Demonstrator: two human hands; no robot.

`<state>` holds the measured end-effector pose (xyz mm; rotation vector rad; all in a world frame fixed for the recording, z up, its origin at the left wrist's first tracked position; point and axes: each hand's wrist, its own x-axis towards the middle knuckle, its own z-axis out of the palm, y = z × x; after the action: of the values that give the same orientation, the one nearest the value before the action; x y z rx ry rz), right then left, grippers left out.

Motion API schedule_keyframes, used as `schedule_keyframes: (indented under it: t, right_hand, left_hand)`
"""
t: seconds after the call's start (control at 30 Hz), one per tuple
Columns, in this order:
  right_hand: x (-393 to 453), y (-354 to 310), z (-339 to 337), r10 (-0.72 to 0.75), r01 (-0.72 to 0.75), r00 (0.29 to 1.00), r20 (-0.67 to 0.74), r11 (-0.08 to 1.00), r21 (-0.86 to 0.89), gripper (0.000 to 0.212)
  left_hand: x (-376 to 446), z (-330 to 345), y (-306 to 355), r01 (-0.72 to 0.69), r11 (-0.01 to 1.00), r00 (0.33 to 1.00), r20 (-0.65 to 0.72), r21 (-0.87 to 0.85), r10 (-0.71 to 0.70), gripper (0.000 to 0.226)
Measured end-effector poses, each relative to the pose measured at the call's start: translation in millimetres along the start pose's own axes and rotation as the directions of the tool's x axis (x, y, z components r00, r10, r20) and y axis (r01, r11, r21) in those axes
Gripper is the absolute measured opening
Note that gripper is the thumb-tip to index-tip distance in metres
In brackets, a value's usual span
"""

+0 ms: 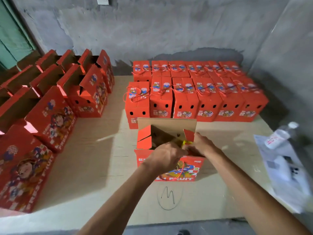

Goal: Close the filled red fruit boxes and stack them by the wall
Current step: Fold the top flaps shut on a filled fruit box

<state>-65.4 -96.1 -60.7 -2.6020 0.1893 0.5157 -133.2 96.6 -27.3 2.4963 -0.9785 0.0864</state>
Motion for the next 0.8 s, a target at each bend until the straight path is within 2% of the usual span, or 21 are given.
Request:
schedule_keyframes:
  t: [0.17, 0.27, 0.37, 0.4, 0.43, 0.47, 0.5, 0.53, 0.57, 0.6, 0.63, 0.67, 0.73, 0.8]
  right_hand:
    - [-7.4, 47.9, 1.5, 0.027, -0.022, 0.984, -0.174, 0.999, 0.032, 0.066]
    - [-2.4, 59.4, -1.8, 0.058, -0.042, 0.976, -0.208, 0.996, 0.08, 0.052]
    - [0.3, 57.0, -6.8, 0.07, -0.06, 0.975, -0.21, 0.997, 0.056, 0.036]
    - [0.6, 57.0, -11.1, 0.063, -0.058, 0.975, -0.215, 0.998, 0.03, 0.032]
    - [0.3, 57.5, -16.7, 0.042, -0.044, 0.974, -0.221, 0.999, -0.007, 0.028]
    - [0.4, 58.1, -22.8, 0.007, -0.025, 0.971, -0.24, 0.997, -0.073, 0.023]
    - [0.6, 57.7, -28.6, -0.03, -0.016, 0.961, -0.276, 0.986, -0.164, 0.017]
    - [-0.3, 55.6, -33.4, -0.065, -0.027, 0.943, -0.327, 0.963, -0.269, 0.011]
    - [-1.4, 52.4, -35.5, -0.085, -0.069, 0.923, -0.374, 0.922, -0.381, 0.006]
    - [-3.2, 48.1, -35.2, -0.097, -0.118, 0.912, -0.399, 0.868, -0.482, 0.002]
    - [-3.4, 45.5, -32.4, -0.115, -0.152, 0.907, -0.406, 0.808, -0.569, 0.007]
    - [-1.6, 45.7, -27.9, -0.16, -0.147, 0.905, -0.395, 0.754, -0.641, 0.012]
    - [4.9, 54.7, -15.4, -0.295, -0.059, 0.881, -0.369, 0.705, -0.706, 0.023]
    - [7.0, 66.0, 0.4, -0.362, 0.056, 0.874, -0.325, 0.739, -0.672, 0.038]
  left_hand:
    - [13.9, 35.3, 29.7, 0.046, 0.997, 0.999, 0.008, 0.059, -0.046, 0.019]
    - [15.3, 43.2, 32.0, 0.197, 0.98, 0.979, 0.051, 0.004, -0.196, 0.023]
    - [10.4, 45.7, 26.9, 0.223, 0.969, 0.966, 0.162, -0.109, -0.204, 0.019]
    - [10.6, 41.1, 25.7, 0.23, 0.964, 0.966, 0.153, -0.137, -0.209, 0.019]
    - [12.5, 38.3, 23.4, 0.331, 0.915, 0.935, 0.21, -0.231, -0.286, 0.018]
    - [10.3, 37.9, 18.9, 0.362, 0.893, 0.924, 0.227, -0.266, -0.307, 0.019]
    - [9.0, 39.5, 10.7, 0.442, 0.865, 0.891, 0.221, -0.236, -0.396, 0.022]
    - [7.9, 38.3, 6.4, 0.559, 0.783, 0.825, 0.271, -0.273, -0.495, 0.025]
    - [1.8, 46.7, -6.6, 0.544, 0.818, 0.838, 0.173, -0.189, -0.517, 0.025]
    - [-1.9, 51.9, -15.7, 0.585, 0.803, 0.808, 0.161, -0.114, -0.566, 0.026]
    - [-3.9, 51.8, -17.6, 0.621, 0.779, 0.779, 0.181, -0.089, -0.6, 0.027]
    - [-7.4, 54.3, -21.7, 0.667, 0.735, 0.745, 0.126, -0.119, -0.655, 0.027]
    - [-17.4, 61.3, -27.7, 0.688, 0.705, 0.697, -0.114, -0.176, -0.708, 0.019]
    - [-23.9, 66.8, -29.2, 0.711, 0.659, 0.609, -0.253, -0.245, -0.752, 0.022]
